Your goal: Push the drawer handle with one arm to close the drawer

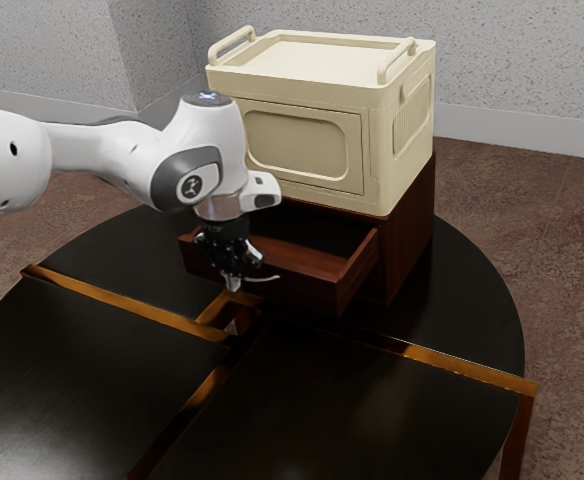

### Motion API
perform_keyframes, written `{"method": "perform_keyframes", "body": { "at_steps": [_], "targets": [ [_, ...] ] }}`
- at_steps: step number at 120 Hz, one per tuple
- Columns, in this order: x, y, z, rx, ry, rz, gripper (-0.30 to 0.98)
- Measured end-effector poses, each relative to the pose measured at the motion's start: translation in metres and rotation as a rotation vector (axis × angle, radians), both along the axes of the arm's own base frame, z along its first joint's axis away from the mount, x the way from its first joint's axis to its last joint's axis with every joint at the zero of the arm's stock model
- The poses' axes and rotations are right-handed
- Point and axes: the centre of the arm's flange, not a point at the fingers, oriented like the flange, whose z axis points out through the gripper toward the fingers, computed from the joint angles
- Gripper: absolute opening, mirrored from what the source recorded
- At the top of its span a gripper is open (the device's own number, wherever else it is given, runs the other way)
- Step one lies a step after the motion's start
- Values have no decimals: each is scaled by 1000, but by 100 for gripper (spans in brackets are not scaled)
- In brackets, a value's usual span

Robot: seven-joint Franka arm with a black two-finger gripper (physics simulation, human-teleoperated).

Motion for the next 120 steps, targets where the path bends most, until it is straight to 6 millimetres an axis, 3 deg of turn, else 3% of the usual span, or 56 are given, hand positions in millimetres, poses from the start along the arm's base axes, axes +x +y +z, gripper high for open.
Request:
{"method": "perform_keyframes", "body": {
  "at_steps": [78, 120],
  "targets": [
    [20, -12, -1, 37, -157, -100, -10],
    [54, -20, -4, 60, -219, -167, -10]
  ]
}}
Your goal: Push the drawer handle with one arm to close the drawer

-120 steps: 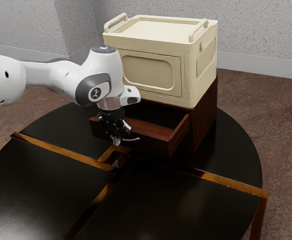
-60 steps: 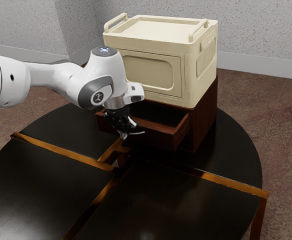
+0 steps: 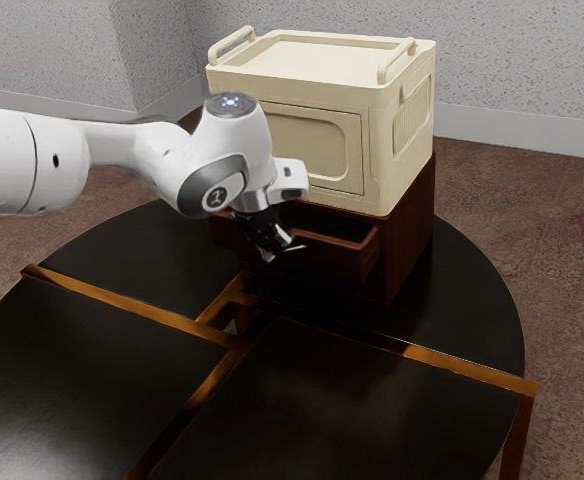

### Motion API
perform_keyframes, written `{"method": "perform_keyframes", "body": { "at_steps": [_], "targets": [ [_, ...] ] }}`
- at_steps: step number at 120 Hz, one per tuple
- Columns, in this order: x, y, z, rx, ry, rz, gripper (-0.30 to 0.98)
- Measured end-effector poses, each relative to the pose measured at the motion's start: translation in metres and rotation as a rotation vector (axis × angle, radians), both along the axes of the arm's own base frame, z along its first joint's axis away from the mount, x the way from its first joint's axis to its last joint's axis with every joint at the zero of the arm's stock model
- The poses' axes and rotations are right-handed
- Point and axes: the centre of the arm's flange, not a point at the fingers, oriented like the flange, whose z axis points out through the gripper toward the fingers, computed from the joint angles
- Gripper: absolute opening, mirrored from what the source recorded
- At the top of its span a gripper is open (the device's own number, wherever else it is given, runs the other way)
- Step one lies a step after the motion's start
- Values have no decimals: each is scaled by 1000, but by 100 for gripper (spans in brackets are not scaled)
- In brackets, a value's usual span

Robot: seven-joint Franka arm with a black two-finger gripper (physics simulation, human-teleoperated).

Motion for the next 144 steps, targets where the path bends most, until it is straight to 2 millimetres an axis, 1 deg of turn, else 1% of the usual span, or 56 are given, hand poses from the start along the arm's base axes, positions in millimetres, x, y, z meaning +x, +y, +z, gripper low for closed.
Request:
{"method": "perform_keyframes", "body": {
  "at_steps": [16, 27, 42, 50, 62, 72, 90, 112, 128, 144],
  "targets": [
    [10, -1, -1, 3, -11, -17, -10],
    [15, -2, 3, 5, -22, -33, -10],
    [24, -1, 13, 19, -43, -61, -9],
    [28, 0, 14, 27, -43, -73, -9],
    [32, 1, 6, 38, -29, -91, -12],
    [35, 4, 1, 43, -19, -100, -10],
    [45, 5, 0, 48, -19, -114, -10],
    [61, 4, -1, 60, -13, -128, -10],
    [71, 3, -9, 72, 5, -137, -10],
    [78, 5, -6, 79, 4, -145, -10]
  ]
}}
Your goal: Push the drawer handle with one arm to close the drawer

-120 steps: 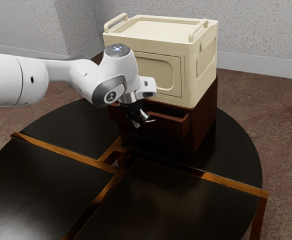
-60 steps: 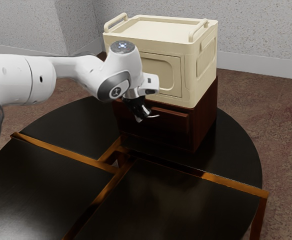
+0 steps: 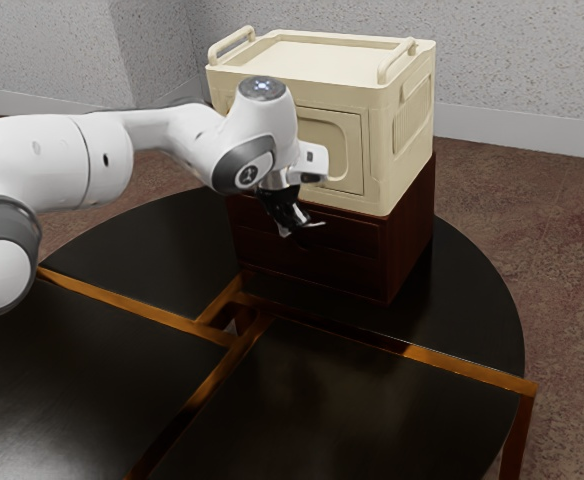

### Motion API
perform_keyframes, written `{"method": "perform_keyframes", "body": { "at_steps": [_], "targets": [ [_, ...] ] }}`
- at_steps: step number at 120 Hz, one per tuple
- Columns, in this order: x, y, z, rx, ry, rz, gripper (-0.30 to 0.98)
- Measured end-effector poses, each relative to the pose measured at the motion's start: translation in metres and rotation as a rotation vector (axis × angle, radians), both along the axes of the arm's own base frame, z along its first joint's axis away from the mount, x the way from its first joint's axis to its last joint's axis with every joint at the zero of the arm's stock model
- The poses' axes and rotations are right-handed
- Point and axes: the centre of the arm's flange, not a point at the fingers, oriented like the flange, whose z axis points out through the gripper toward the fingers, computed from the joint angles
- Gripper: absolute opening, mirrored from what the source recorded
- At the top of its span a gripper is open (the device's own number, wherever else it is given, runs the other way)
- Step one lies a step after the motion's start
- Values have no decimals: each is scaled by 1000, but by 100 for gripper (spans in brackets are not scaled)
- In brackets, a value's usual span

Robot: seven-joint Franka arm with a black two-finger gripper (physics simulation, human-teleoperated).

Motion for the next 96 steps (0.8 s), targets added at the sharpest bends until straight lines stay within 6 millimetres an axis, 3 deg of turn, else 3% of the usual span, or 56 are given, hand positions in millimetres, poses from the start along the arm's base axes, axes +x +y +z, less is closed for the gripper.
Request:
{"method": "perform_keyframes", "body": {
  "at_steps": [31, 40, 50, 59, 76, 96],
  "targets": [
    [4, 3, 2, -7, 20, -23, -1],
    [-3, -2, 10, -14, 26, -34, 0],
    [-36, -3, 31, -20, 42, -30, -8],
    [-83, -4, 36, -32, 88, -15, -7],
    [-166, -11, 53, -65, 176, 53, 25],
    [-199, -38, 61, -70, 247, 75, 49]
  ]
}}
